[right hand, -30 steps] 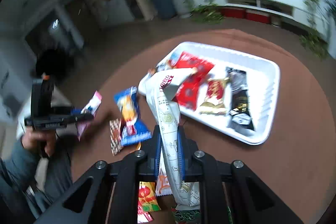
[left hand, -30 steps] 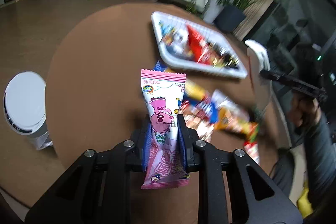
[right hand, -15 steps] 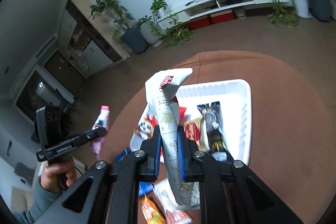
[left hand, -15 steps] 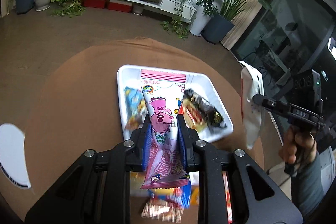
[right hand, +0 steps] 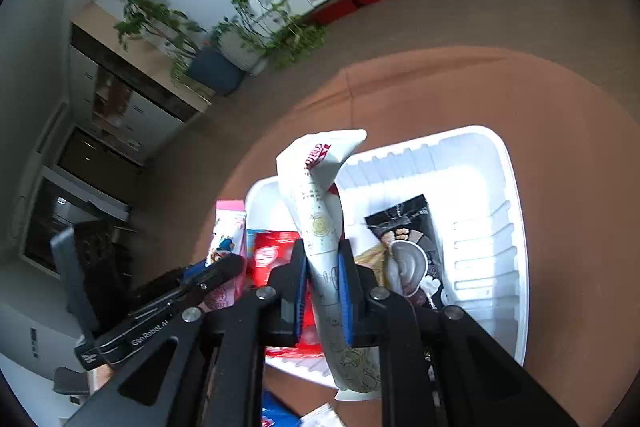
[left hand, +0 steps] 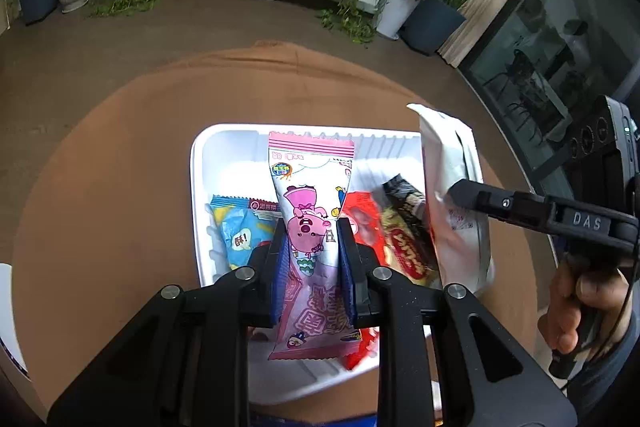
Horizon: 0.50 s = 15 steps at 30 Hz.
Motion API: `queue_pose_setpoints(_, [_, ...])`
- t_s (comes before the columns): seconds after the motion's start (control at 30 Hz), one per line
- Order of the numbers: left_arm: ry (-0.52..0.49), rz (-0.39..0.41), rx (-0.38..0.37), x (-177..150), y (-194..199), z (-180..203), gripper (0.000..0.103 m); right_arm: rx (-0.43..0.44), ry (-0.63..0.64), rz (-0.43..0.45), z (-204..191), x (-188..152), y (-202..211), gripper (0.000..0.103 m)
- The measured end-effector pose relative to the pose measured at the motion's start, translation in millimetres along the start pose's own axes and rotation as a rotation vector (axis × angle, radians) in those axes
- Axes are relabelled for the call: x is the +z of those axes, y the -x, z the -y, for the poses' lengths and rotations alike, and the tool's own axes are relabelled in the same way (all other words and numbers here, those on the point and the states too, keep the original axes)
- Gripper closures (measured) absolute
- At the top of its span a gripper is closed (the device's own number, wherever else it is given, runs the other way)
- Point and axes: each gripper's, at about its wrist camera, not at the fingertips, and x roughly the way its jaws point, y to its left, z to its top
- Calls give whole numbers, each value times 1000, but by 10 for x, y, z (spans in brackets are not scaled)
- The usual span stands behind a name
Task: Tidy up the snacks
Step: 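Carry the pink bar and white packet over the white tray, then lower both snacks into the tray and open both tools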
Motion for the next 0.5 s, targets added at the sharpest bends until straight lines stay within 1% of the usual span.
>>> queue_pose_setpoints(0.3, [5, 0, 24, -15, -298, -56, 79, -81, 4, -41, 100, 2, -290, 88])
queue_pose_setpoints(0.33, [2, -5, 24, -12, -334, -43, 76, -86, 2, -42, 106, 0, -308, 88])
queue_pose_setpoints(0.4, [-6, -14, 17, -48, -361, -10, 67, -90, -2, -40, 105, -2, -309, 87])
queue_pose_setpoints(0.43, [-7, -11, 9, -53, -378, -4, 59, -89, -3, -38, 106, -15, -304, 85])
queue_pose_setpoints(0.47, [-8, -5, 2, -56, -388, 11, 54, -93, -2, -35, 99, -18, -289, 85])
queue_pose_setpoints(0.5, [-11, -2, 0, -51, -405, 20, 52, -96, 3, -31, 90, -23, -264, 85])
